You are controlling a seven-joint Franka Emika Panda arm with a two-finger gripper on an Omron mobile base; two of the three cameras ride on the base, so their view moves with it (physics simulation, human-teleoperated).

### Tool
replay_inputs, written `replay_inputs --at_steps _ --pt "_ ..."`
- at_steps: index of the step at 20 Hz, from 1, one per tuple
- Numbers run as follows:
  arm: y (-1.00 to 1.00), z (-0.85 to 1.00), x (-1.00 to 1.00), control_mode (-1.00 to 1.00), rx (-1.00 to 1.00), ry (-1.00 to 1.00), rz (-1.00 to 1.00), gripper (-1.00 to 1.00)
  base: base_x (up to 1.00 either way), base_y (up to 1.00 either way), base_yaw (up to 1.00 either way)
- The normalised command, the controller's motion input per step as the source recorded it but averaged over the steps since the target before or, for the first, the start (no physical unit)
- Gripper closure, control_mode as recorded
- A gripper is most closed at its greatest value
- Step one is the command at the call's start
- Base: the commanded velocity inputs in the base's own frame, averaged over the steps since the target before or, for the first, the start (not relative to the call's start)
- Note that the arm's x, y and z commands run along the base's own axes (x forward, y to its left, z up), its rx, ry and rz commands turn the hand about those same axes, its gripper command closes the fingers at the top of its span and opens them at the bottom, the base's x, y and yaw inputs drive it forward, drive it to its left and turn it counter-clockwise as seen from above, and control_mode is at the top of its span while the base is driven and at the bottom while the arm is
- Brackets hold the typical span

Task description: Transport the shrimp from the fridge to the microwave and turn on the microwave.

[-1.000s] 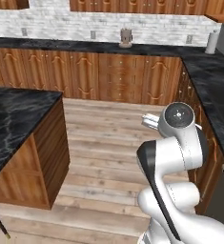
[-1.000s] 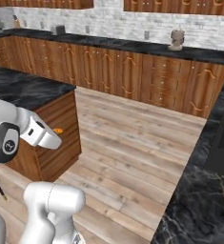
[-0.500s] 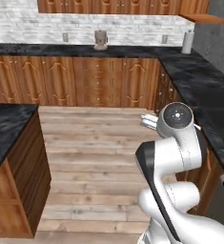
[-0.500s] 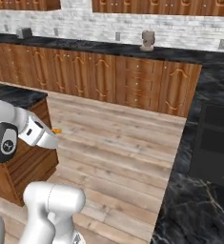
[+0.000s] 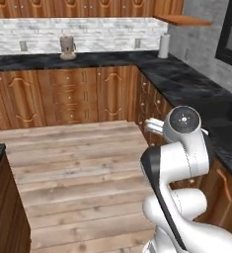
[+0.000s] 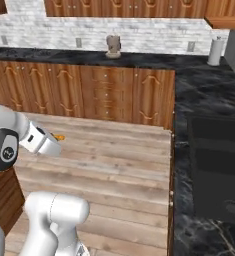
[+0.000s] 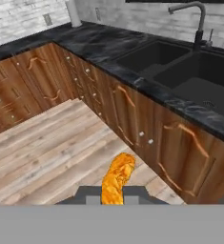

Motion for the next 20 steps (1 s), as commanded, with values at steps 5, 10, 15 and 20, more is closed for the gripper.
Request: replay_inputs --at_steps 5,10,15,20 --pt "0.0 0.0 0.0 1.0 0.0 0.0 0.0 1.0 1.0 0.57 -0.24" --pt "0.0 0.0 0.0 1.0 0.0 0.0 0.0 1.0 1.0 0.36 -0.03" --pt "0.0 0.0 0.0 1.0 0.0 0.0 0.0 1.0 1.0 0.03 0.18" --pt "0.0 0.0 0.0 1.0 0.0 0.0 0.0 1.0 1.0 0.0 0.39"
